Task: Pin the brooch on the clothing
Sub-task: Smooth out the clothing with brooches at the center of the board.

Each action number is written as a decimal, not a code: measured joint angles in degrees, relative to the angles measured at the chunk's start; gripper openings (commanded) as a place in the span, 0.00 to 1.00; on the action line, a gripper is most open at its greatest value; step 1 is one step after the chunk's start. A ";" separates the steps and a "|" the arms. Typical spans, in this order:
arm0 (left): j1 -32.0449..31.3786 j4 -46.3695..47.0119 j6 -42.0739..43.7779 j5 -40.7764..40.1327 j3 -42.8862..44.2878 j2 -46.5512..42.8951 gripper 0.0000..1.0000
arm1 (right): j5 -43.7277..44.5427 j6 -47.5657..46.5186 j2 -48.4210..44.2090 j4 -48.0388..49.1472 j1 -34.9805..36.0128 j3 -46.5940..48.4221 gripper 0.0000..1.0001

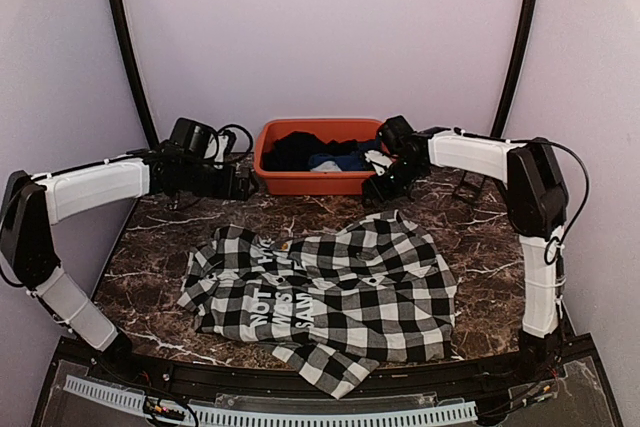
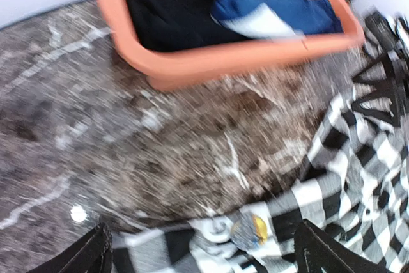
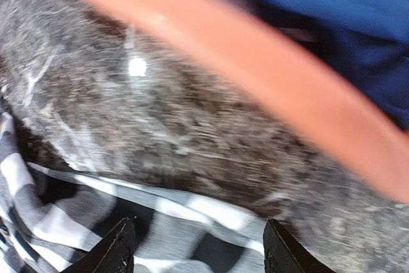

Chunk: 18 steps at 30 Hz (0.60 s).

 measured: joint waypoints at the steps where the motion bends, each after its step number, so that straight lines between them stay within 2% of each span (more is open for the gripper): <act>1: 1.64 -0.28 0.31 0.15 1.01 -0.15 0.99 | 0.59 -0.44 -0.33 -0.52 -1.03 0.15 0.67; 8: 8.46 -2.84 0.24 3.85 0.55 4.94 0.99 | 3.85 -1.46 -0.50 -2.71 -5.29 -0.90 0.67; 13: 12.74 -3.32 -2.58 11.04 -3.74 7.39 0.99 | 4.00 -1.46 -0.61 -3.58 -6.21 -3.34 0.67; 18: 17.25 -1.68 -5.27 18.49 -4.42 10.27 0.99 | 4.17 -1.33 -1.90 -3.82 -6.82 -5.33 0.67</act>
